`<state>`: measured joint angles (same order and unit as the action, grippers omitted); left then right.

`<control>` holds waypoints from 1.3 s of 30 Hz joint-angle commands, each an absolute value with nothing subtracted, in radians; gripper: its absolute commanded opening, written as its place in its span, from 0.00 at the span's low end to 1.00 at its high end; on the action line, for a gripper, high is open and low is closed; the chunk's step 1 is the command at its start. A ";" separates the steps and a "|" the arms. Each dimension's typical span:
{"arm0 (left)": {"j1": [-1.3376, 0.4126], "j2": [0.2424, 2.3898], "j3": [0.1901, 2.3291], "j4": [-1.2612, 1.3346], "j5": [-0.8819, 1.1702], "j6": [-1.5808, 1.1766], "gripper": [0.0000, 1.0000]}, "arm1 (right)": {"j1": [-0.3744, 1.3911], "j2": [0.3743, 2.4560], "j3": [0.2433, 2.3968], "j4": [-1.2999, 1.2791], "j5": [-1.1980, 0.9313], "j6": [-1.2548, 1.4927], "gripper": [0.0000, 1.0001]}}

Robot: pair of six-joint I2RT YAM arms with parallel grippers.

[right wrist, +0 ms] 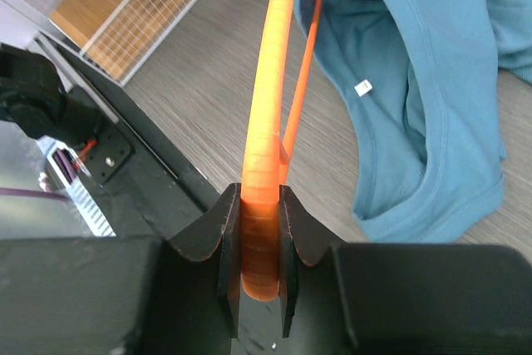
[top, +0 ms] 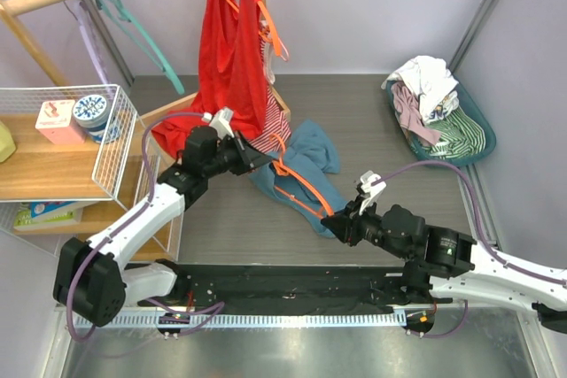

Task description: Place the tank top on the hanger

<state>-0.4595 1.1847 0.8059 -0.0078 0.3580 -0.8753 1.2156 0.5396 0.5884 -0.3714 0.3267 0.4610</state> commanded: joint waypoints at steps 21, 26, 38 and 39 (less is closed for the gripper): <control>-0.468 0.988 0.836 -0.141 0.182 -0.617 0.89 | 1.219 0.546 0.541 -0.112 0.380 0.433 0.01; -0.535 1.012 0.845 -0.091 0.158 -0.606 0.88 | 1.218 0.560 0.520 -0.060 0.371 0.439 0.01; -0.627 1.131 0.899 -0.042 0.026 -0.531 0.90 | 1.218 0.592 0.495 0.035 0.356 0.449 0.01; -0.629 1.129 0.897 -0.035 0.018 -0.528 0.89 | 1.218 0.594 0.495 0.037 0.354 0.451 0.01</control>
<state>-0.6155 1.1332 0.8677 -0.1089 0.0879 -0.5713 1.2152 0.5922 0.4892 -0.0868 0.3515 0.4469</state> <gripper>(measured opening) 0.913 0.230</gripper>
